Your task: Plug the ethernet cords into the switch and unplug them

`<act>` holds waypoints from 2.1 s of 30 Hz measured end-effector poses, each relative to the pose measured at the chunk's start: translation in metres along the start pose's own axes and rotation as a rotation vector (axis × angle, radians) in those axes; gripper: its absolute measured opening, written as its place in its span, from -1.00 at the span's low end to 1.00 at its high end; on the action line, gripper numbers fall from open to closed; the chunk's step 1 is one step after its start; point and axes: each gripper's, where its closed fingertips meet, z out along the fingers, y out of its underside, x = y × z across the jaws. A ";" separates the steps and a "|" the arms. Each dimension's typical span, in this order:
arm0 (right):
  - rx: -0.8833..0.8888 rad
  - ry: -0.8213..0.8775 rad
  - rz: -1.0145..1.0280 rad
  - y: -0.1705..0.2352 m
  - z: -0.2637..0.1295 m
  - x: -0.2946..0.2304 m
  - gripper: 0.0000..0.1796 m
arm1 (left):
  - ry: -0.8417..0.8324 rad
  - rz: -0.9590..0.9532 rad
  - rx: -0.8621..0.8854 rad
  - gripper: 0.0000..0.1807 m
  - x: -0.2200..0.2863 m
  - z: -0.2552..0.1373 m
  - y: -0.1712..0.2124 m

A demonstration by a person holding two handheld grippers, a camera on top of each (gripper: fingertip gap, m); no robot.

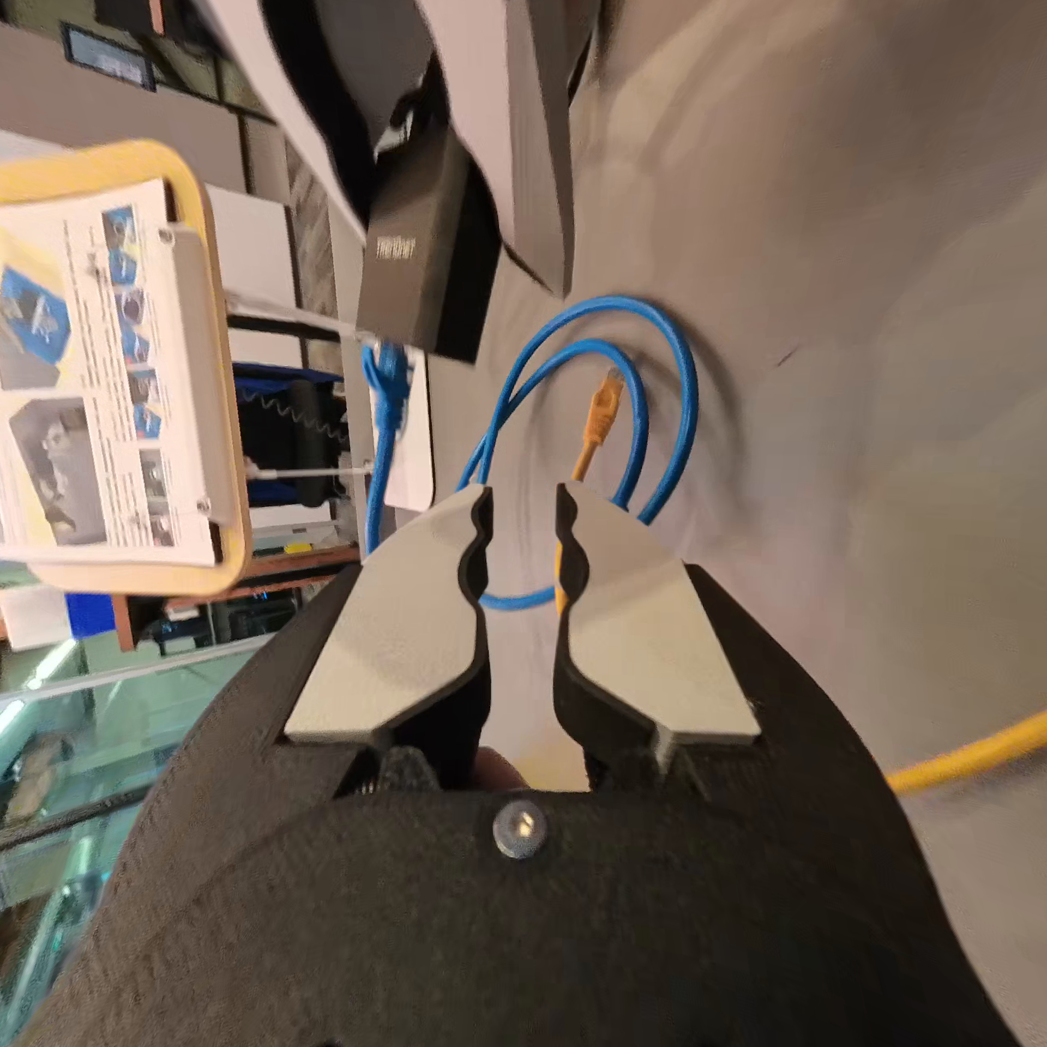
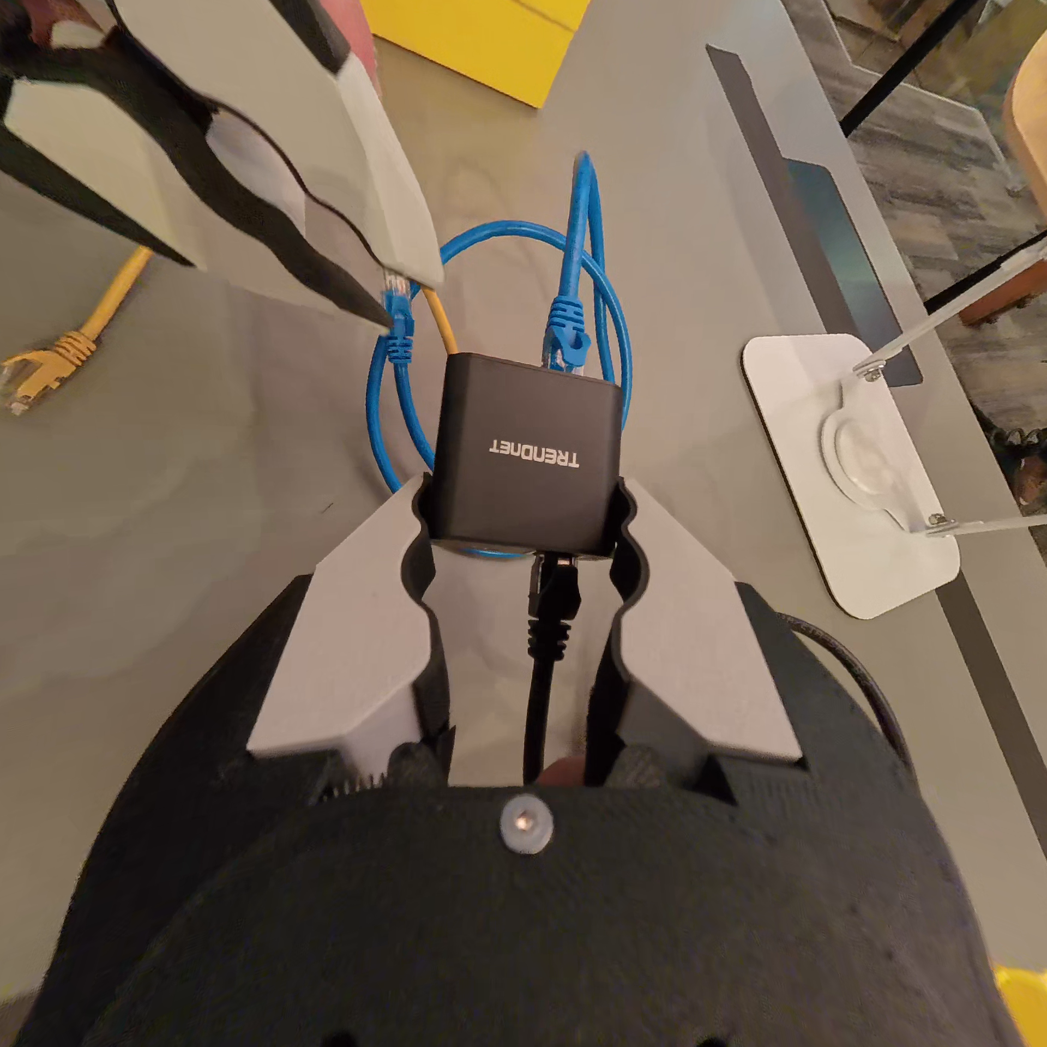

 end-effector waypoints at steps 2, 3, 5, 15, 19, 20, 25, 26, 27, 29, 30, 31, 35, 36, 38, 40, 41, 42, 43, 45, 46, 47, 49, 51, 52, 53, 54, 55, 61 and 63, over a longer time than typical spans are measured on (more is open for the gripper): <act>-0.011 -0.001 0.005 0.001 0.002 -0.001 -0.32 | 0.042 0.075 -0.011 -0.76 0.007 0.011 -0.008; -0.016 0.000 0.009 0.002 0.002 -0.001 -0.32 | 0.036 0.130 -0.026 -0.76 0.007 0.017 -0.009; -0.015 0.004 0.022 0.003 0.001 0.001 -0.32 | 0.046 0.203 -0.032 -0.80 0.008 0.028 -0.010; -0.001 0.002 0.053 0.003 0.000 0.005 -0.32 | 0.234 0.189 -0.099 -0.88 0.026 0.067 0.016; 0.000 0.007 0.059 0.005 -0.001 0.006 -0.32 | 0.170 0.187 -0.092 -0.96 0.026 0.076 0.016; 0.000 0.007 0.061 0.006 -0.001 0.007 -0.32 | 0.153 0.177 -0.085 -0.96 0.025 0.077 0.015; 0.002 0.009 0.071 0.008 -0.001 0.008 -0.32 | 0.107 0.152 -0.054 -0.77 0.017 0.079 0.012; 0.003 0.008 0.071 0.007 -0.001 0.008 -0.32 | 0.120 0.142 -0.062 -0.68 0.018 0.081 0.012; 0.004 0.005 0.073 0.007 -0.001 0.008 -0.32 | 0.138 0.141 -0.079 -0.66 0.018 0.084 0.014; -0.002 0.010 0.072 0.007 0.000 0.009 -0.32 | 0.171 0.139 -0.098 -0.74 0.018 0.088 0.017; -0.003 0.011 0.074 0.007 0.000 0.009 -0.32 | 0.207 0.133 -0.106 -0.84 0.023 0.090 0.018; -0.002 0.012 0.076 0.007 0.000 0.009 -0.32 | 0.205 0.131 -0.101 -0.89 0.023 0.092 0.018; -0.001 0.017 0.081 0.008 -0.001 0.011 -0.32 | 0.166 0.139 -0.086 -0.95 0.023 0.096 0.015; -0.003 0.019 0.082 0.009 -0.002 0.012 -0.32 | 0.162 0.131 -0.082 -0.95 0.023 0.095 0.015; -0.002 0.022 0.085 0.010 -0.002 0.013 -0.32 | 0.157 0.121 -0.079 -0.95 0.022 0.094 0.015; -0.001 0.023 0.087 0.010 -0.003 0.013 -0.32 | 0.161 0.112 -0.058 -0.95 0.021 0.091 0.012; -0.001 0.023 0.087 0.010 -0.003 0.013 -0.32 | 0.152 0.107 -0.044 -0.93 0.019 0.090 0.009; 0.000 0.023 0.088 0.010 -0.003 0.013 -0.32 | 0.154 0.098 -0.034 -0.83 0.018 0.090 0.007; 0.001 0.023 0.088 0.010 -0.003 0.013 -0.32 | 0.173 0.092 -0.042 -0.77 0.019 0.092 0.007; 0.002 0.021 0.090 0.009 -0.003 0.013 -0.32 | 0.234 0.078 -0.064 -0.75 0.023 0.096 0.008; 0.001 0.021 0.090 0.008 -0.002 0.013 -0.32 | 0.275 0.071 -0.072 -0.79 0.025 0.098 0.008; 0.000 0.022 0.090 0.008 -0.002 0.013 -0.32 | 0.314 0.070 -0.066 -0.86 0.028 0.099 0.007; -0.005 0.027 0.092 0.009 -0.003 0.014 -0.32 | 0.312 0.083 -0.070 -0.90 0.027 0.104 0.006; -0.005 0.033 0.095 0.010 -0.004 0.015 -0.32 | 0.301 0.088 -0.076 -0.91 0.025 0.104 0.005; -0.004 0.037 0.100 0.010 -0.005 0.017 -0.32 | 0.287 0.086 -0.071 -0.91 0.024 0.104 0.005; -0.003 0.043 0.104 0.011 -0.006 0.018 -0.32 | 0.277 0.082 -0.069 -0.91 0.023 0.102 0.005; -0.004 0.045 0.109 0.012 -0.006 0.019 -0.32 | 0.269 0.070 -0.061 -0.91 0.021 0.098 0.006; -0.003 0.047 0.111 0.012 -0.006 0.019 -0.32 | 0.250 0.053 -0.044 -0.91 0.017 0.094 0.005; 0.020 0.034 0.090 0.011 -0.007 0.016 -0.32 | 0.314 -0.046 -0.013 -0.91 -0.003 0.050 0.010; 0.031 0.031 0.070 0.008 -0.006 0.014 -0.32 | 0.345 -0.071 -0.012 -0.91 -0.014 0.036 0.012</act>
